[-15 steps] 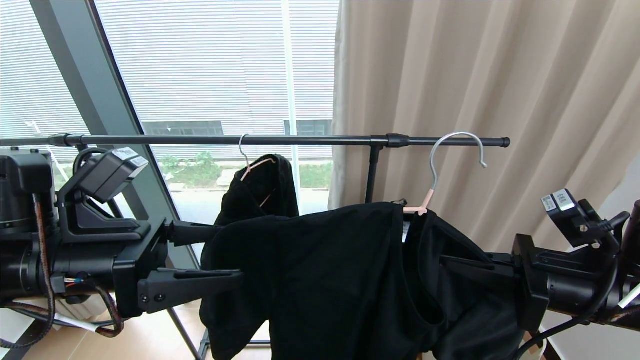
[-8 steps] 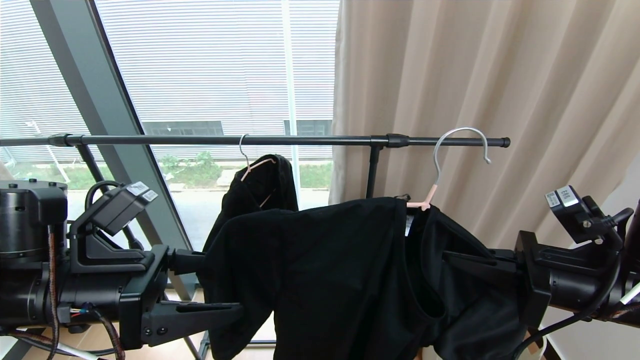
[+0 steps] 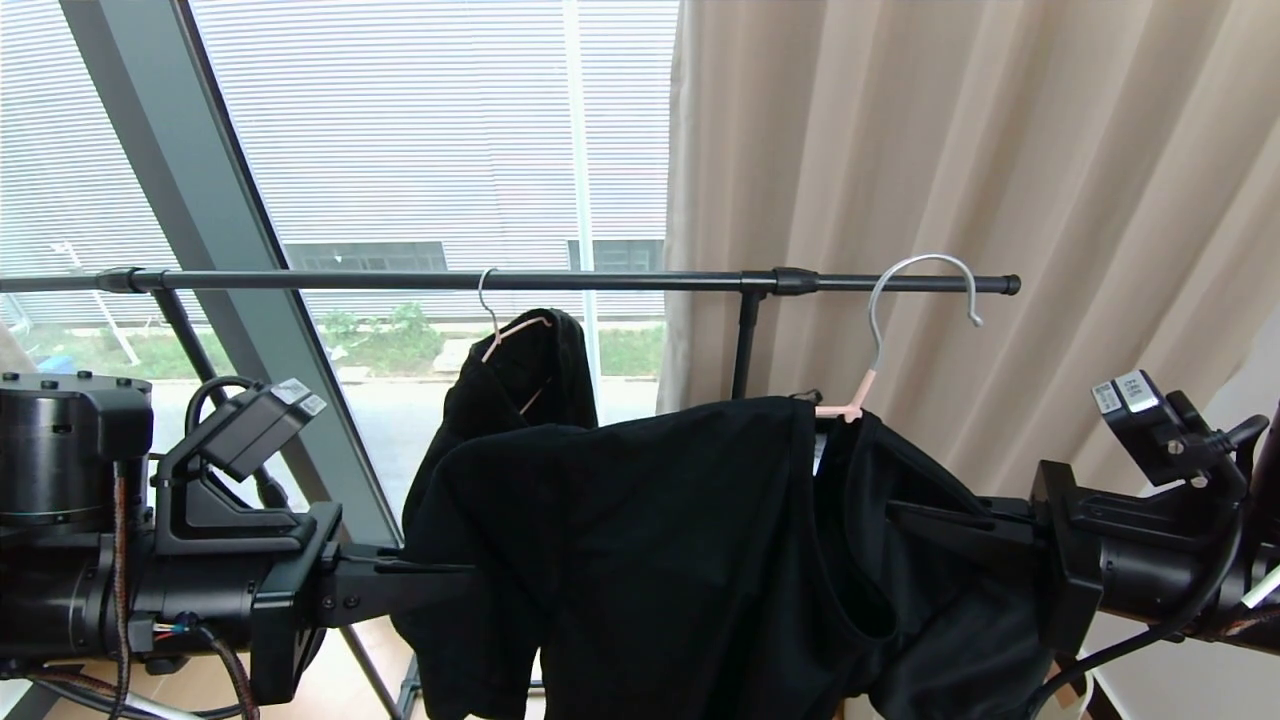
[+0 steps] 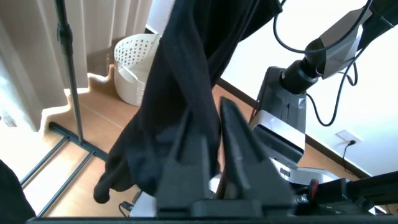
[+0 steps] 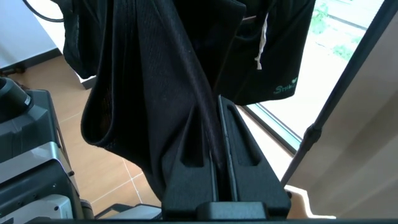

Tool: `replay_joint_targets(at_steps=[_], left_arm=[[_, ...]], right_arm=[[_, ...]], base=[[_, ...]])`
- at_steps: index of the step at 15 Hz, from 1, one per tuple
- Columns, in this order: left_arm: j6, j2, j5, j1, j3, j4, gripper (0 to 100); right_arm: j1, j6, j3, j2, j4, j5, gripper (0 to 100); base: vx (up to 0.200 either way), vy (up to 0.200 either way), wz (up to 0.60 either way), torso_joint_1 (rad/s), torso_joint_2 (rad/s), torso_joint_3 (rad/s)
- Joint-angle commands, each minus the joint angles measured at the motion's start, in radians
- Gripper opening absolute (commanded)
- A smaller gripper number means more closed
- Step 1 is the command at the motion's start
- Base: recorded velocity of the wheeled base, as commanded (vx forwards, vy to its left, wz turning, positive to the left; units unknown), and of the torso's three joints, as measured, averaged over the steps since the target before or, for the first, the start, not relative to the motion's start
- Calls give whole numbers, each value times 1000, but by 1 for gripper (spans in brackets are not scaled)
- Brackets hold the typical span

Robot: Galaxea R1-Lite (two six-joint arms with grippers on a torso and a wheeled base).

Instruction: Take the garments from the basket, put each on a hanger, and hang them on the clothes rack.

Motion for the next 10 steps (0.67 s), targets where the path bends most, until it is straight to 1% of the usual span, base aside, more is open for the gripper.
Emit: replay_joint_targets(at_steps=[1,4,5,10], left_arm=[[1,-5,2,20,5,0,0],[0,-27,3,91,21,0,0],[0,-47,2,140,39,0,0],[1,-81,-1,228,91,0,0]], right_arm=[[-7,-1,-1,1,0,0,0],[-26,-1,-7,6,0,2,0],[-35,-1,-7,6,0,3,0],[-35,-1,-7,7,0,3,0]], base=[[0,0,0,0,0,0],[0,0,0,0,0,0],[0,0,0,0,0,0],[0,0,0,0,0,0]])
